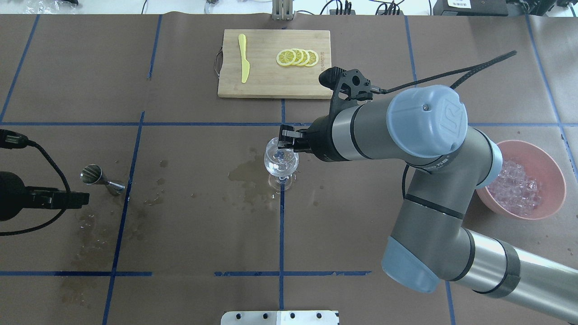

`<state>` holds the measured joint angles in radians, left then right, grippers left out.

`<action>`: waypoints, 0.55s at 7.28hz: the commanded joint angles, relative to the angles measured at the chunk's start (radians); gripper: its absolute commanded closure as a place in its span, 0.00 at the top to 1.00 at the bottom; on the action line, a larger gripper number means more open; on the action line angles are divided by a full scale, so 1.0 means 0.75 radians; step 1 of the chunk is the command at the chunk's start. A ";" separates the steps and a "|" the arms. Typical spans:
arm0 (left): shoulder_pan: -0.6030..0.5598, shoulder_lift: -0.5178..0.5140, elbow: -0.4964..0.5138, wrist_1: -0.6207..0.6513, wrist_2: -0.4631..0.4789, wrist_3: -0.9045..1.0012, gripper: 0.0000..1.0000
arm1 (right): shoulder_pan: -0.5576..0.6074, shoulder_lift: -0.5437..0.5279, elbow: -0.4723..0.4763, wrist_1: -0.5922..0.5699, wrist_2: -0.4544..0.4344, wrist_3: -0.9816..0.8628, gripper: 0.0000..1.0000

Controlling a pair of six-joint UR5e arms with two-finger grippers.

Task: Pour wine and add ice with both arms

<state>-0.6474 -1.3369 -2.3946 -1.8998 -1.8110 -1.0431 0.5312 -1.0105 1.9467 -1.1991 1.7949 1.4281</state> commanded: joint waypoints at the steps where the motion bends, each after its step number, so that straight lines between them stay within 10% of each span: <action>1: -0.110 -0.111 -0.036 0.168 -0.025 0.106 1.00 | -0.009 0.006 0.000 0.006 -0.010 0.000 0.17; 3: -0.168 -0.270 -0.067 0.419 -0.025 0.174 1.00 | -0.009 0.022 -0.002 0.001 -0.013 0.033 0.87; 4: -0.168 -0.275 -0.067 0.422 -0.025 0.174 1.00 | -0.009 0.028 -0.006 0.001 -0.021 0.035 0.99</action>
<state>-0.7652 -1.5160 -2.4415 -1.6232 -1.8297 -0.9213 0.5247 -0.9949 1.9442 -1.1978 1.7842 1.4463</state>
